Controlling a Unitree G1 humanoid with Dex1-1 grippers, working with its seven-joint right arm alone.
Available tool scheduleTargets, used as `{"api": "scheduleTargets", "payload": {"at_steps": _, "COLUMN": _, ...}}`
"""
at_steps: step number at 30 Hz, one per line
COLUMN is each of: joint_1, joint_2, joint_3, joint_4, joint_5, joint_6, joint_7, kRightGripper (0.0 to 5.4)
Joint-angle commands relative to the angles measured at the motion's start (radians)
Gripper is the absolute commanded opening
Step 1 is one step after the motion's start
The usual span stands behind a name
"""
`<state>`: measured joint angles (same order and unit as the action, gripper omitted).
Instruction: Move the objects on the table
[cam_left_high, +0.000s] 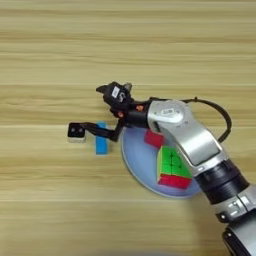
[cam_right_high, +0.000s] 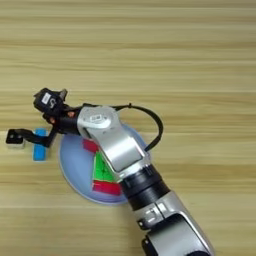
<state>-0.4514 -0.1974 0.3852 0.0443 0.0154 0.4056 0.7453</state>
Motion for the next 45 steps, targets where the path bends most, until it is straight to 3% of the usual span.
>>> {"api": "scheduleTargets", "payload": {"at_steps": 1, "joint_1": -0.132, "joint_2": 0.046, "joint_3": -0.022, "joint_4": 0.055, "joint_5": 0.018, "joint_6": 0.055, "joint_7": -0.009, "kRightGripper": 5.35}}
{"api": "scheduleTargets", "payload": {"at_steps": 12, "joint_1": -0.171, "joint_2": 0.088, "joint_3": 0.032, "joint_4": 0.105, "joint_5": 0.037, "joint_6": 0.151, "joint_7": 0.105, "kRightGripper": 5.35}}
{"api": "scheduleTargets", "payload": {"at_steps": 17, "joint_1": -0.171, "joint_2": 0.093, "joint_3": 0.053, "joint_4": 0.118, "joint_5": 0.014, "joint_6": 0.129, "joint_7": 0.111, "kRightGripper": 5.35}}
{"api": "scheduleTargets", "payload": {"at_steps": 24, "joint_1": -0.184, "joint_2": 0.117, "joint_3": 0.073, "joint_4": 0.206, "joint_5": -0.027, "joint_6": 0.06, "joint_7": 0.087, "kRightGripper": 5.35}}
{"api": "scheduleTargets", "payload": {"at_steps": 32, "joint_1": -0.183, "joint_2": 0.136, "joint_3": 0.102, "joint_4": 0.305, "joint_5": -0.094, "joint_6": -0.074, "joint_7": 0.052, "kRightGripper": 5.35}}
{"api": "scheduleTargets", "payload": {"at_steps": 36, "joint_1": -0.188, "joint_2": 0.149, "joint_3": 0.096, "joint_4": 0.356, "joint_5": -0.11, "joint_6": -0.136, "joint_7": 0.041, "kRightGripper": 4.95}}
{"api": "scheduleTargets", "payload": {"at_steps": 45, "joint_1": -0.183, "joint_2": 0.164, "joint_3": 0.081, "joint_4": 0.398, "joint_5": -0.115, "joint_6": -0.183, "joint_7": 0.038, "kRightGripper": 3.95}}
